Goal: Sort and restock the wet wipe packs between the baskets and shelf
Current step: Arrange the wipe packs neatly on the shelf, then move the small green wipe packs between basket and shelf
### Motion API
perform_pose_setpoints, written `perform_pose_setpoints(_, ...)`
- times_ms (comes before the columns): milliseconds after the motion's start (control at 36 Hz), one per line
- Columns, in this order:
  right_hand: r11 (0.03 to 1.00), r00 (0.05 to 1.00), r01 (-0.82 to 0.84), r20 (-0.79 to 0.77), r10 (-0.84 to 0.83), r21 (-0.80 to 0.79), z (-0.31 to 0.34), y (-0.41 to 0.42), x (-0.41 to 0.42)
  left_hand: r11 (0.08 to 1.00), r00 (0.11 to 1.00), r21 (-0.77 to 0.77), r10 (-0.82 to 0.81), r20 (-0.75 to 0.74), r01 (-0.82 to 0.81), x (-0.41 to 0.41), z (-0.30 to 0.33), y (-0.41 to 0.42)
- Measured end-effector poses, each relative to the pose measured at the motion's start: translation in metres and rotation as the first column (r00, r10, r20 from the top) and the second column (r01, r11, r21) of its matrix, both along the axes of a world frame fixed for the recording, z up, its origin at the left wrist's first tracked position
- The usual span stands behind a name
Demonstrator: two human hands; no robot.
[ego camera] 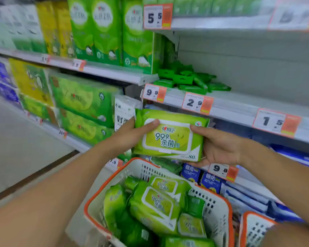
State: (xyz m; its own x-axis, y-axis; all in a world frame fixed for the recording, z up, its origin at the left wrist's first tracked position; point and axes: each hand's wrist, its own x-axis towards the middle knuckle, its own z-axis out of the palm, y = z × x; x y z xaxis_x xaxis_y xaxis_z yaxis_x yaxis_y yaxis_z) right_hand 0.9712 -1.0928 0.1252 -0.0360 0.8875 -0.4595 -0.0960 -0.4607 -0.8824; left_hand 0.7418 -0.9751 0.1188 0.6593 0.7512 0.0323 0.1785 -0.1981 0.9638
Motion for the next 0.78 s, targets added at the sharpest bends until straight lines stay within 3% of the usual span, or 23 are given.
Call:
perform_pose_setpoints(139,1.0,0.954,-0.019,0.3,0.026,-0.025,-0.044,0.028,-0.037,0.992,0.973,-0.126,-0.002,-0.23,-0.028,-0.037,-0.038,0.02)
perform_pose_setpoints(250,0.995,0.91,-0.092,0.401,0.1,-0.039,-0.065,0.056,-0.049,0.977,0.924,-0.21,-0.06,-0.378,-0.022,-0.063,-0.062,0.044)
perform_pose_setpoints(361,0.992,0.886,-0.017,0.462,-0.042,0.124,-0.091,0.092,-0.063,0.952,0.89,-0.282,-0.021,-0.456,-0.121,-0.074,-0.088,0.07)
perform_pose_setpoints(444,0.966,0.876,-0.026,0.473,-0.101,0.256,-0.108,0.112,-0.07,0.935,0.832,-0.345,-0.122,-0.541,-0.087,-0.074,-0.103,0.081)
perform_pose_setpoints(500,0.969,0.876,-0.043,0.476,-0.081,0.243,-0.118,0.118,-0.072,0.956,0.707,-0.276,-0.131,-0.695,-0.094,-0.069,-0.109,0.088)
perform_pose_setpoints(556,0.984,0.845,-0.114,0.534,0.025,0.134,-0.129,0.121,-0.072,0.985,0.524,-0.163,-0.109,-0.845,-0.058,-0.06,-0.108,0.092)
perform_pose_setpoints(639,0.964,0.677,-0.263,0.708,0.201,-0.022,-0.138,0.127,-0.068,0.995,0.338,-0.055,-0.081,-0.938,0.084,-0.041,-0.099,0.09)
perform_pose_setpoints(694,0.938,0.534,-0.339,0.806,0.253,-0.07,-0.132,0.127,-0.063,0.979,0.298,0.01,-0.052,-0.953,0.204,-0.028,-0.094,0.089)
perform_pose_setpoints(778,0.94,0.494,-0.336,0.861,0.123,0.058,-0.108,0.12,-0.048,0.914,0.354,0.205,0.074,-0.932,0.349,-0.011,-0.083,0.095)
